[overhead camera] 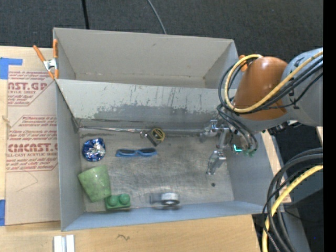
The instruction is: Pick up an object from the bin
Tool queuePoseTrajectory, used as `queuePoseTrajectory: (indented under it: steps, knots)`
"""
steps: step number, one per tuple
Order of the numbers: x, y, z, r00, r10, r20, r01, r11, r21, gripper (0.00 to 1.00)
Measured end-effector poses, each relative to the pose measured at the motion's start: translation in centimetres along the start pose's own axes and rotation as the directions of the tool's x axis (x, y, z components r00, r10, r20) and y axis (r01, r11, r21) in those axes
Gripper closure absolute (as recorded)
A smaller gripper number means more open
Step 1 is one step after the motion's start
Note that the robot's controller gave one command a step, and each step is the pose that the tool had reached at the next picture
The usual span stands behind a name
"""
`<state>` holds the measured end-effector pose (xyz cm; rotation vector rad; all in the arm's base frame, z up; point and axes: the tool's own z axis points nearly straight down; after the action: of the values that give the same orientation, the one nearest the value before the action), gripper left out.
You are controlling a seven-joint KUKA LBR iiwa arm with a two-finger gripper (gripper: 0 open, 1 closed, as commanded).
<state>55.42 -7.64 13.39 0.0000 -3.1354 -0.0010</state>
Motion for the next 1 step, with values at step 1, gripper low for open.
queuePoseTrajectory:
  steps: [1]
  knots:
    - [0.93, 6.73, -4.09, 0.994, 0.109, 0.01, -0.109, 0.994, -0.004, 0.0]
